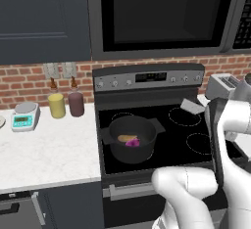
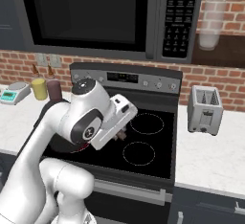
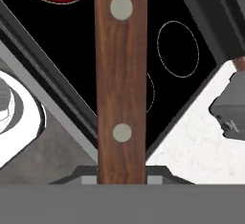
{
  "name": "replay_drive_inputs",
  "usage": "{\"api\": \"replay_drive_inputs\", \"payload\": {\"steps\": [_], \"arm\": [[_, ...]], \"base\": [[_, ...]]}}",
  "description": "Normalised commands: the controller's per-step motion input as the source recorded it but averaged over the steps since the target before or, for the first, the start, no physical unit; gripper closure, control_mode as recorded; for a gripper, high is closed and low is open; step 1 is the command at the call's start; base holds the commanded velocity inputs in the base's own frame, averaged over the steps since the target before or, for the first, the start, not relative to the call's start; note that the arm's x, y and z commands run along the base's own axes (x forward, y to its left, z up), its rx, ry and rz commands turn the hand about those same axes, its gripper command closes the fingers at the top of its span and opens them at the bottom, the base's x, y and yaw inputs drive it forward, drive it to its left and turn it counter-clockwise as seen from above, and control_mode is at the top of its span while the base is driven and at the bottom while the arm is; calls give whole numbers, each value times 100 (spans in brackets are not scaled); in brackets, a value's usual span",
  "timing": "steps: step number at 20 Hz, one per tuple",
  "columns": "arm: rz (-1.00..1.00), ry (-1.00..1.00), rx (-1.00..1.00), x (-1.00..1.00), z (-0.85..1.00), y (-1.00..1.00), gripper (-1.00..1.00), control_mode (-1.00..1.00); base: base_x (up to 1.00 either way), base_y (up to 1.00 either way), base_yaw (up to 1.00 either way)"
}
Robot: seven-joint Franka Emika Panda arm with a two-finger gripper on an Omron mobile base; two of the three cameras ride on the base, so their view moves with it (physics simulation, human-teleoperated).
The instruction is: Put the sweet potato and onion in the pot. Retrieve the spatula and lightly stir the vegetables in the pot.
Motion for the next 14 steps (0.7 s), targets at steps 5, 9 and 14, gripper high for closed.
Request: {"api": "replay_drive_inputs", "payload": {"steps": [5,9,14], "arm": [[55,24,-10,40,-5,36,100,-100],[52,3,-5,36,4,24,100,-100],[37,12,-1,36,0,23,100,-100]], "base": [[0,0,0],[0,0,0],[0,0,0]]}}
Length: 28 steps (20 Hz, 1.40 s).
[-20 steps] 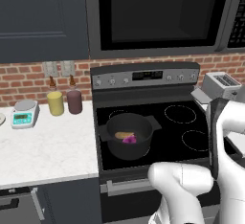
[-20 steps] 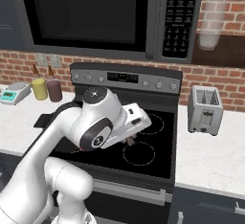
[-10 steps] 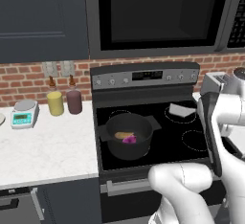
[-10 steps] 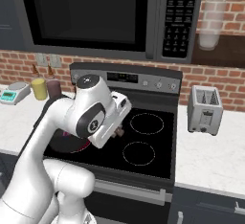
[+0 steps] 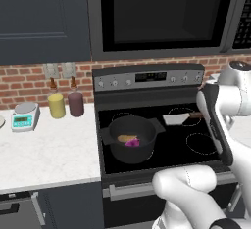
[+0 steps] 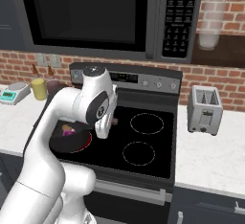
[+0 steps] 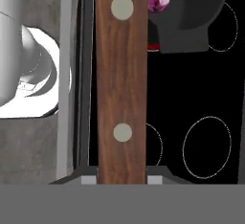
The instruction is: Put the sweet potato and onion in the pot. Retrieve the spatula and lightly stir the vegetables in the pot.
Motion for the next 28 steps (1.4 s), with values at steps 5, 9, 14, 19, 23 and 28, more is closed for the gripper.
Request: {"api": "replay_drive_inputs", "payload": {"steps": [5,9,14,19,23,28], "arm": [[1,0,-6,0,0,15,100,-100],[7,-5,-1,7,11,36,100,-100],[17,-23,-5,31,1,52,100,-100],[43,-33,-5,28,1,17,100,-100],[47,-30,-3,36,0,1,100,-100],[29,-28,0,44,0,4,100,-100]], "base": [[0,0,0],[0,0,0],[0,0,0],[0,0,0],[0,0,0],[0,0,0]]}}
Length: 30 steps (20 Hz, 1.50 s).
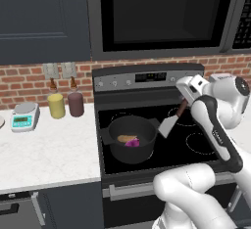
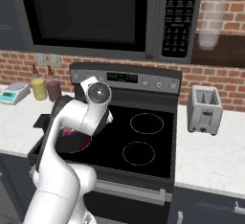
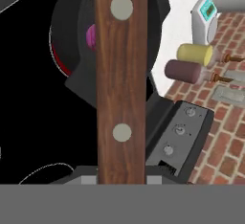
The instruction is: Put the sweet potato and onion in the pot. Retrieve the spatula and lightly stir the vegetables in the pot.
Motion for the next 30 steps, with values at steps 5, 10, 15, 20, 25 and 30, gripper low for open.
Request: {"api": "replay_drive_inputs", "payload": {"steps": [5,10,15,20,25,30], "arm": [[20,-37,0,33,1,5,100,-100],[16,-32,1,3,2,4,100,-100],[2,-34,0,0,23,14,100,-100],[3,-21,0,0,43,36,100,-100],[17,-2,-1,0,14,19,100,-100],[8,0,0,0,0,0,100,-100]], "base": [[0,0,0],[0,0,0],[0,0,0],[0,0,0],[0,0,0],[0,0,0]]}}
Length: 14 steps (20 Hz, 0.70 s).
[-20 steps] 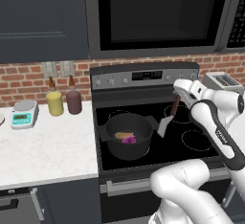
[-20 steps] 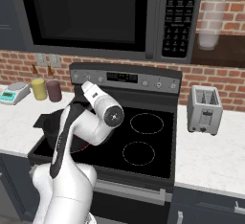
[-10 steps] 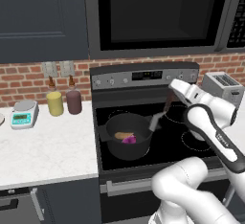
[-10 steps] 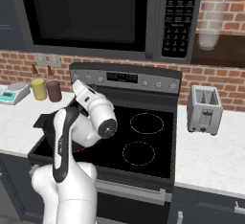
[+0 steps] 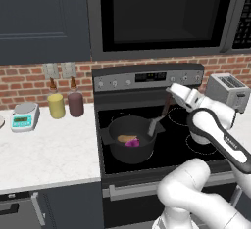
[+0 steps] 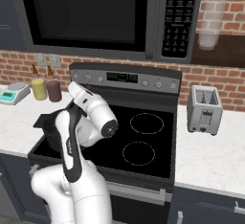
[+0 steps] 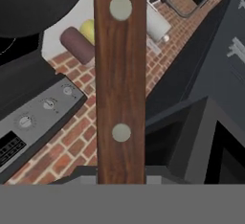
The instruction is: Put the sweet potato and onion in the pot. Retrieve the spatula and lightly stir the vegetables in the pot.
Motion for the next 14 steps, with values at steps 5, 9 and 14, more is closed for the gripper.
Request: {"api": "replay_drive_inputs", "payload": {"steps": [5,9,14], "arm": [[6,-8,0,-6,1,10,100,-100],[1,-23,0,0,1,31,100,-100],[0,-37,0,0,0,22,100,-100]], "base": [[0,0,0],[0,0,0],[0,0,0]]}}
